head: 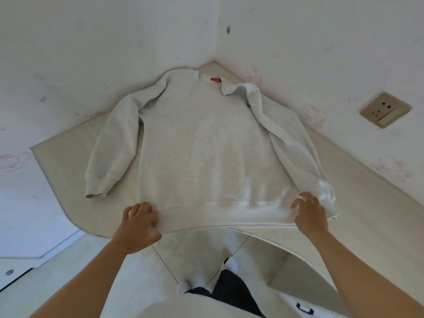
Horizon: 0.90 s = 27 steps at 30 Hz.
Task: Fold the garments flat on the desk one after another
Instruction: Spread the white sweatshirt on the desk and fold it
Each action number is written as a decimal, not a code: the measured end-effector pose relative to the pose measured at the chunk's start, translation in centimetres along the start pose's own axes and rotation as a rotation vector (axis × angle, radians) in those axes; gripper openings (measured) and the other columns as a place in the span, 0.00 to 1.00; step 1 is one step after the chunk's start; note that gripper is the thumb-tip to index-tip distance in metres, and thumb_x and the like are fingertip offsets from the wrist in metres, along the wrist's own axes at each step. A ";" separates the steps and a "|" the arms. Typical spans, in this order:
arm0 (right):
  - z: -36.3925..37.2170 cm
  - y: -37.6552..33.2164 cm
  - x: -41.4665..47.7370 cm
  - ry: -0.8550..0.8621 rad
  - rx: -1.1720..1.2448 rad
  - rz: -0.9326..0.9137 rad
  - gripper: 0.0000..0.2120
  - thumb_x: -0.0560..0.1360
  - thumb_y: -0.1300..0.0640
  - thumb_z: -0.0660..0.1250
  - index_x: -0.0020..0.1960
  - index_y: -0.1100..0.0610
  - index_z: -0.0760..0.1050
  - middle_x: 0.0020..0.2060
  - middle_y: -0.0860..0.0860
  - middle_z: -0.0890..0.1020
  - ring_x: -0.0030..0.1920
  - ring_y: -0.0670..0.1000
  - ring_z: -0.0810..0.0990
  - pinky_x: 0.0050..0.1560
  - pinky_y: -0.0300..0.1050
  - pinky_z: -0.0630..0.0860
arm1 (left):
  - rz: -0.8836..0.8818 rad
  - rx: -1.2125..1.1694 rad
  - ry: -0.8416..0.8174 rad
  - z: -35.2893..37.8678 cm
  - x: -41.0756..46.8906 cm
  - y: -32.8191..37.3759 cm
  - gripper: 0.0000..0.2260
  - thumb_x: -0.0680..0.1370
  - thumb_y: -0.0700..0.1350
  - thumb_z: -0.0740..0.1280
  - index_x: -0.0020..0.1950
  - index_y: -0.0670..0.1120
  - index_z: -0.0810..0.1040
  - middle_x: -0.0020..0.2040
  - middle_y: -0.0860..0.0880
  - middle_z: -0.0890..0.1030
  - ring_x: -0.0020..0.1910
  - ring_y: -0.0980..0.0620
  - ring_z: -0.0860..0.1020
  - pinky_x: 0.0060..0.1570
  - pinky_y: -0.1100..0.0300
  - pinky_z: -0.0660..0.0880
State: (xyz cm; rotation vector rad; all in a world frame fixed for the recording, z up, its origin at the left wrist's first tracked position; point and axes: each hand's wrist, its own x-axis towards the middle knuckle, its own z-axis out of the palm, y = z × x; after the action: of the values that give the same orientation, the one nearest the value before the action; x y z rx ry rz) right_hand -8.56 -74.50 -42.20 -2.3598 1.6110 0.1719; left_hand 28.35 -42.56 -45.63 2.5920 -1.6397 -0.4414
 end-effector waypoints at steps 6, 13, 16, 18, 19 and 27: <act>1.6 -3.7 -1.5 -0.203 -0.055 -0.203 0.26 0.75 0.70 0.55 0.67 0.47 0.69 0.64 0.47 0.69 0.63 0.51 0.70 0.56 0.43 0.72 | 0.026 0.002 0.094 0.1 -0.2 0.3 0.20 0.75 0.55 0.51 0.61 0.54 0.76 0.55 0.54 0.76 0.54 0.50 0.77 0.56 0.54 0.71; -0.7 -11.2 1.7 -0.139 -0.087 -0.266 0.15 0.78 0.64 0.56 0.60 0.50 0.72 0.57 0.48 0.72 0.55 0.48 0.73 0.45 0.40 0.71 | -0.252 -0.278 0.072 -2.7 3.2 0.3 0.07 0.80 0.47 0.60 0.53 0.53 0.77 0.50 0.54 0.76 0.49 0.53 0.75 0.50 0.59 0.70; -1.3 -15.4 3.6 -0.172 0.045 -0.413 0.15 0.78 0.63 0.56 0.60 0.51 0.72 0.61 0.47 0.72 0.56 0.48 0.74 0.45 0.39 0.70 | -0.394 -0.451 0.152 -4.3 3.9 -0.2 0.06 0.78 0.44 0.65 0.52 0.53 0.78 0.49 0.54 0.74 0.50 0.53 0.75 0.50 0.58 0.71; -1.7 -18.1 4.6 -0.221 0.096 -0.504 0.15 0.79 0.63 0.56 0.61 0.51 0.73 0.61 0.47 0.71 0.54 0.47 0.74 0.46 0.40 0.72 | -0.464 -0.505 0.191 -5.3 4.1 -0.6 0.07 0.76 0.43 0.67 0.53 0.51 0.78 0.52 0.53 0.74 0.53 0.51 0.76 0.53 0.55 0.73; -1.8 -20.0 5.5 -0.237 0.111 -0.559 0.15 0.79 0.63 0.56 0.61 0.51 0.73 0.61 0.48 0.72 0.54 0.48 0.74 0.47 0.41 0.73 | -0.519 -0.520 0.222 -6.0 4.1 -1.4 0.09 0.76 0.42 0.68 0.55 0.50 0.78 0.55 0.52 0.74 0.55 0.49 0.75 0.55 0.53 0.74; -0.5 -32.6 6.8 -0.393 0.286 -0.670 0.15 0.78 0.64 0.57 0.61 0.53 0.75 0.59 0.50 0.74 0.58 0.48 0.75 0.56 0.39 0.70 | -0.580 -0.235 0.134 -7.3 3.2 -6.9 0.25 0.74 0.48 0.69 0.70 0.51 0.67 0.69 0.52 0.67 0.67 0.49 0.68 0.65 0.52 0.66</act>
State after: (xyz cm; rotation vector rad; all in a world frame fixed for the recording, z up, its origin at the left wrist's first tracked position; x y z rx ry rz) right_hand 24.16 -69.59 -38.20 -2.3079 0.5807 0.2252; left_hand 37.60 -43.16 -40.63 2.7945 -0.7225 -0.4323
